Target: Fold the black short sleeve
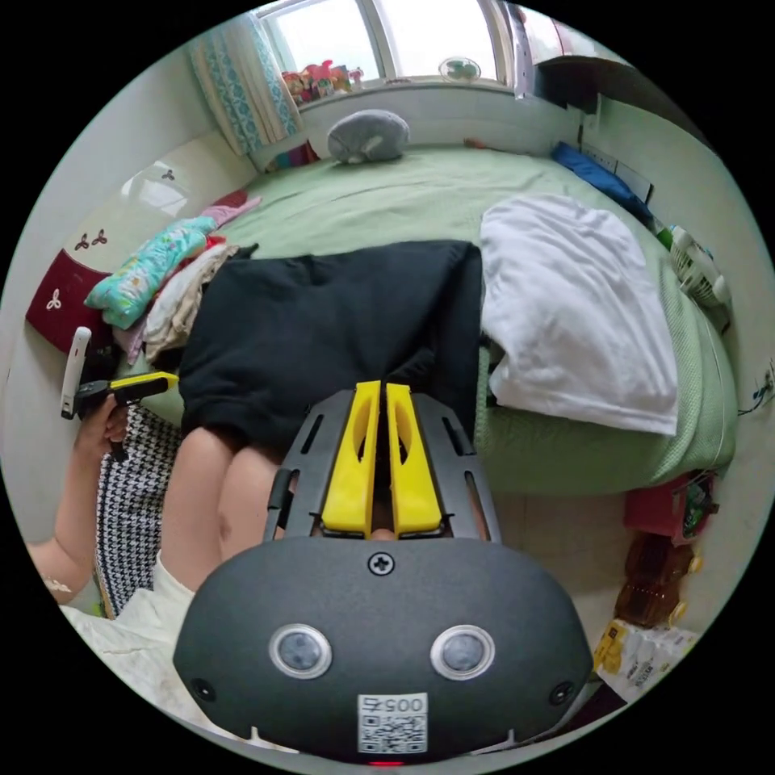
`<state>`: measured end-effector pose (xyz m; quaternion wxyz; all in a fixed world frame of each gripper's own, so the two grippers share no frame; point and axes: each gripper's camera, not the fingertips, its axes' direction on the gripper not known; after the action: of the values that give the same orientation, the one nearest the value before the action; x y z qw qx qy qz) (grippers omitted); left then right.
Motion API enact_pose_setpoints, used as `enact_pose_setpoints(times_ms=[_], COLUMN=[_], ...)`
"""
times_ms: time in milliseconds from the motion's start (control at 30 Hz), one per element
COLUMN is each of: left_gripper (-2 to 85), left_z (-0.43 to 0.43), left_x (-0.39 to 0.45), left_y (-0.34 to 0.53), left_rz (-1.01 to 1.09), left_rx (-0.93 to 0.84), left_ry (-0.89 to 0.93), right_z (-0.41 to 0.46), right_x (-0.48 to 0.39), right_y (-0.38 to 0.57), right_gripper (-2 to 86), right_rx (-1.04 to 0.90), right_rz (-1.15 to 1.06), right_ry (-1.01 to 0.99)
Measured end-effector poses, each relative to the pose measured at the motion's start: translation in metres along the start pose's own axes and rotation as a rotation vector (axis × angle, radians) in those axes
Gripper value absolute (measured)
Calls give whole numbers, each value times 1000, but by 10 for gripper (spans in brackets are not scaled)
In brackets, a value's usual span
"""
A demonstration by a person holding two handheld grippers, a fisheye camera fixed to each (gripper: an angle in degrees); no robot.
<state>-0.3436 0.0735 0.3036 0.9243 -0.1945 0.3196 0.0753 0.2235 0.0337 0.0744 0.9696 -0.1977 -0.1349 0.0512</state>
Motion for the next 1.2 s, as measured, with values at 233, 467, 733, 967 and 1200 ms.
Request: enact_pose_setpoints(times_ms=[233,467,733,967,1200], left_gripper=[36,85,47,39,31], left_z=[-17,-4,-2,-10,-40], left_x=[-40,-65,-58,-66,-74], left_y=[6,-41,-54,-57,-51], left_rz=[-110,-121,-90,-71,-95], left_rx=[106,98,63,52,111], left_ry=[65,193,131,84,40], right_z=[-6,18,10,12,6], right_x=[11,19,30,44,37], right_y=[6,-37,-56,-49,-48], right_gripper=[66,68,-11,-11,24], right_rx=[34,40,3,-32,-40], right_rz=[-43,-84,22,103,92], right_ry=[41,37,-180,-118,-58])
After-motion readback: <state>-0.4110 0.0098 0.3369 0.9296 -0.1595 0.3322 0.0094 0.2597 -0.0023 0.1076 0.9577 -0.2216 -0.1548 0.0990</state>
